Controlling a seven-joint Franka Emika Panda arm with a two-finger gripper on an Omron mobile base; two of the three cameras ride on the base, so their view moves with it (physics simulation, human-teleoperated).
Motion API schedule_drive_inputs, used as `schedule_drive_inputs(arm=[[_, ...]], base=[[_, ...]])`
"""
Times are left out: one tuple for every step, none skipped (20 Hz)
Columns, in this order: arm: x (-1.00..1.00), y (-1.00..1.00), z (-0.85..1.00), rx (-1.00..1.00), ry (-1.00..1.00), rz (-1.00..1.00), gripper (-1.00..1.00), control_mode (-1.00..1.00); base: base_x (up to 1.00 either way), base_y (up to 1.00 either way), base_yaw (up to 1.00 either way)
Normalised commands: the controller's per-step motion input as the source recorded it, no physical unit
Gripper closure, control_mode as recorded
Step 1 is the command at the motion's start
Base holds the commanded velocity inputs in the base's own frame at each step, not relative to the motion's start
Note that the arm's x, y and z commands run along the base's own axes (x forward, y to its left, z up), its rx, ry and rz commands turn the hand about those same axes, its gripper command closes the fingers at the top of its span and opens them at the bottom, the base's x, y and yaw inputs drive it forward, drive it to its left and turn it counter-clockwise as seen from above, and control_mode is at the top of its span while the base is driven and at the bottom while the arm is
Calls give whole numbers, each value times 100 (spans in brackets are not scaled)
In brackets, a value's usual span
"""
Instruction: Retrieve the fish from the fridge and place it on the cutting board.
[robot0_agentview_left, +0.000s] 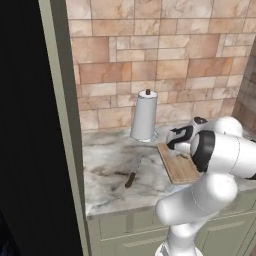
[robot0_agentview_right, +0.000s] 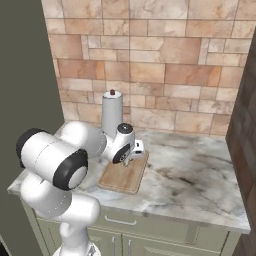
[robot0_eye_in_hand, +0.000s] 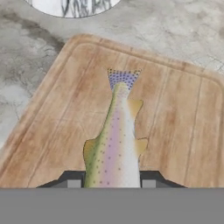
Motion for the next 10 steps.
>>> schedule_drive_inputs(arm=[[24,0,-29,0,0,0,100,-100],[21,-1,-27,0,0,0,100,-100],[19,-3,-26,0,0,0,100,-100],[16,-6,-25,0,0,0,100,-100],[15,-5,-24,0,0,0,100,-100],[12,-5,-24,0,0,0,100,-100],[11,-5,-22,0,0,0,100,-100],[8,-6,-22,0,0,0,100,-100],[8,-8,-22,0,0,0,100,-100],[9,-8,-22,0,0,0,100,-100]], base=[[0,0,0],[0,0,0],[0,0,0],[0,0,0],[0,0,0],[0,0,0],[0,0,0],[0,0,0],[0,0,0],[0,0,0]])
